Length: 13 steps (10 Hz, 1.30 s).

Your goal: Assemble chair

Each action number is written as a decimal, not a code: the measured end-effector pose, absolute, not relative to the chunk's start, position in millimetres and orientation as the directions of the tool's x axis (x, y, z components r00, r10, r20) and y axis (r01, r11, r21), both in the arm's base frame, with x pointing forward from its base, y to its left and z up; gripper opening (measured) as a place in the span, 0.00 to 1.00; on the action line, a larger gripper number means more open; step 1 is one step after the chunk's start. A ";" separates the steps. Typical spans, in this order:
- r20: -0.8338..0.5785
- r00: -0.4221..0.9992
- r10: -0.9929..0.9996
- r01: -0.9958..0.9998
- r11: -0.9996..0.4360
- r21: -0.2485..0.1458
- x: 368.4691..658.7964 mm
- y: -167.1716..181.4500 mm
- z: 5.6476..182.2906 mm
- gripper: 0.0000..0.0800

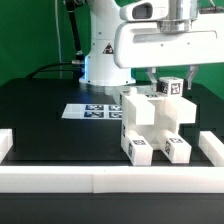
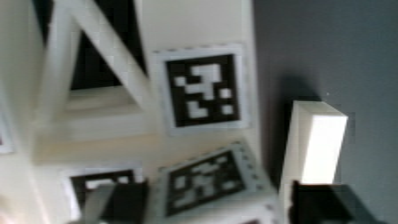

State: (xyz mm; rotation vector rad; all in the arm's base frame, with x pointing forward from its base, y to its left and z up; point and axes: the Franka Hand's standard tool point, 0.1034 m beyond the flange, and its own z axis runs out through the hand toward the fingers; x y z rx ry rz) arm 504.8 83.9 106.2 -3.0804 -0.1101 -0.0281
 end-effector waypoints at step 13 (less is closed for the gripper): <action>-0.013 0.887 -0.461 -0.460 -0.885 -0.065 505.2 84.7 106.1 0.34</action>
Offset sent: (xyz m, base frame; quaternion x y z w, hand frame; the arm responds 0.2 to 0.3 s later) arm 0.0000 0.0000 0.0000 0.0000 0.0000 0.0650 0.9979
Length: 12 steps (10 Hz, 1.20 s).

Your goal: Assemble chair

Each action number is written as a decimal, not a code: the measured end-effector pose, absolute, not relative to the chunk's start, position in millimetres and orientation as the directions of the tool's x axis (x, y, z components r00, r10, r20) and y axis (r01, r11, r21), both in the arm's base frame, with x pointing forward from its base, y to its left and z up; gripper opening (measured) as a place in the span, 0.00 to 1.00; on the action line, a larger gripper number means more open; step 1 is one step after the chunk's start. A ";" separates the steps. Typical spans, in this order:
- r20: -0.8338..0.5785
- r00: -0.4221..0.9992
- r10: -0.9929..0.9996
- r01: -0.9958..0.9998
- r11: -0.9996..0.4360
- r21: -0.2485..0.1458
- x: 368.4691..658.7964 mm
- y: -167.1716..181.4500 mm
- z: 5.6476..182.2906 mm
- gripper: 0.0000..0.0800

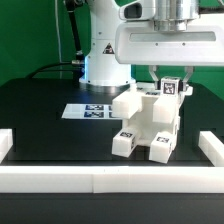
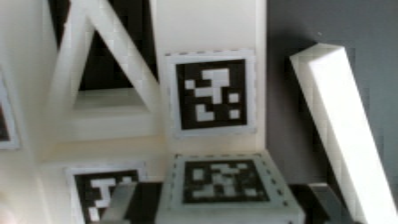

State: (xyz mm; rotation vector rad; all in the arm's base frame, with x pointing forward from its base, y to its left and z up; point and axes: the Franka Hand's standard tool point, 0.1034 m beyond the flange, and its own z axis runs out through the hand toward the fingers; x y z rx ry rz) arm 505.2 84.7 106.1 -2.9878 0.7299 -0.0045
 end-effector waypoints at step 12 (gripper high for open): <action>-0.030 0.874 -0.484 -0.484 -0.867 -0.118 476.6 100.8 143.1 0.81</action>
Offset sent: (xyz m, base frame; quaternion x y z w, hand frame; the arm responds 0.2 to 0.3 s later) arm 0.0028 -0.0029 0.0054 -0.0021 -0.0007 -0.0348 0.9994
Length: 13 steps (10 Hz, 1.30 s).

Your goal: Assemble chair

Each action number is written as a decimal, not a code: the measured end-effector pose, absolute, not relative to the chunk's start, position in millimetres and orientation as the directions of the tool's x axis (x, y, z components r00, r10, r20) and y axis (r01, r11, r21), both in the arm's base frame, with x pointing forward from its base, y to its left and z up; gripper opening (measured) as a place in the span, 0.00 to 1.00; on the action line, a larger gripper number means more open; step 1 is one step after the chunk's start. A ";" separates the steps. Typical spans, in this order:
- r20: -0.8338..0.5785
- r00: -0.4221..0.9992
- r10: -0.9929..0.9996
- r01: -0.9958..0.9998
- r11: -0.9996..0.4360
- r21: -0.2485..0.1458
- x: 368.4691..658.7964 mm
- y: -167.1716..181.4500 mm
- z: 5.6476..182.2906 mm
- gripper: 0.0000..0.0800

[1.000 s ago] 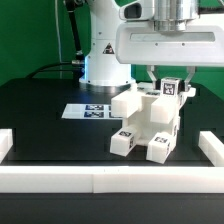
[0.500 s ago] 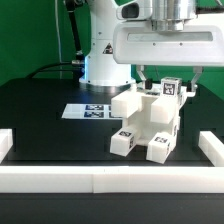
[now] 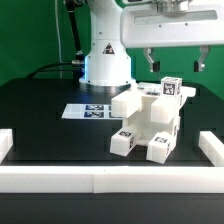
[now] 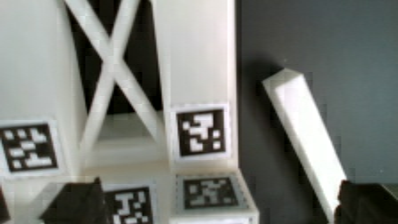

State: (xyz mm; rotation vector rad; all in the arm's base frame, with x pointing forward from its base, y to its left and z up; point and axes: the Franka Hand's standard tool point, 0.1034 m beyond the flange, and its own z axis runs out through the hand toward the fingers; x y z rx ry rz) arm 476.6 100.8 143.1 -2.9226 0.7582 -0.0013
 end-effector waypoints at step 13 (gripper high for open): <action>-0.059 0.838 -0.542 -0.545 -0.831 -0.107 437.8 125.7 138.5 0.81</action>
Offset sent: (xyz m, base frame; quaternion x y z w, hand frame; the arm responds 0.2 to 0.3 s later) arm 0.0000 0.0000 0.0000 0.0000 0.0000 0.0000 1.0000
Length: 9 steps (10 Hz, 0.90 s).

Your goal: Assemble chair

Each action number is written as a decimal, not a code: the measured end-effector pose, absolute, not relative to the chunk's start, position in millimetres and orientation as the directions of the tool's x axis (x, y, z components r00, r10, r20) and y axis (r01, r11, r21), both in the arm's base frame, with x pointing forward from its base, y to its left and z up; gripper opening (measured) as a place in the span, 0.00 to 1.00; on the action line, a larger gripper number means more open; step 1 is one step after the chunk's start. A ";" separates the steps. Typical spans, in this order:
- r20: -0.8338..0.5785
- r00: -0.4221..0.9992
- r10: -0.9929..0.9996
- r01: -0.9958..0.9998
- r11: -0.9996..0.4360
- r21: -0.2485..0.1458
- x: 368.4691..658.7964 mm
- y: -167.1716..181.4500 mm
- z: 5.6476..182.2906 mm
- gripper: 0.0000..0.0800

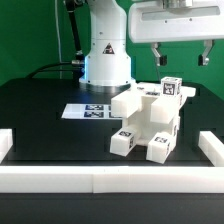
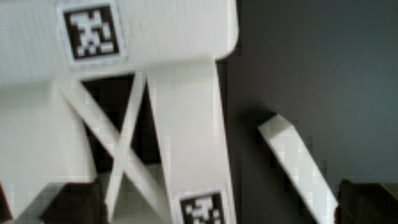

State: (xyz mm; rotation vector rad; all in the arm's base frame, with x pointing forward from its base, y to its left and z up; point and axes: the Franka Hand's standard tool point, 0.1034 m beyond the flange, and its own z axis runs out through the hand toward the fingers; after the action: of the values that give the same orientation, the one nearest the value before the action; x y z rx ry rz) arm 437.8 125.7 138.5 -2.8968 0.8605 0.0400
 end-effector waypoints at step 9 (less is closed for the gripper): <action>-0.035 0.790 -0.612 -0.611 -0.784 -0.103 391.2 154.2 106.5 0.81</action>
Offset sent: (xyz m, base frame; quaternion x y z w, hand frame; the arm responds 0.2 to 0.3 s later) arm 0.0000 0.0000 0.0000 0.0000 0.0000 0.0000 1.0000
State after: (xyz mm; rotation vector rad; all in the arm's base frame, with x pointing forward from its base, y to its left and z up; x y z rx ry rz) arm 391.2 154.2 106.5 -2.8686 0.9830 -0.0008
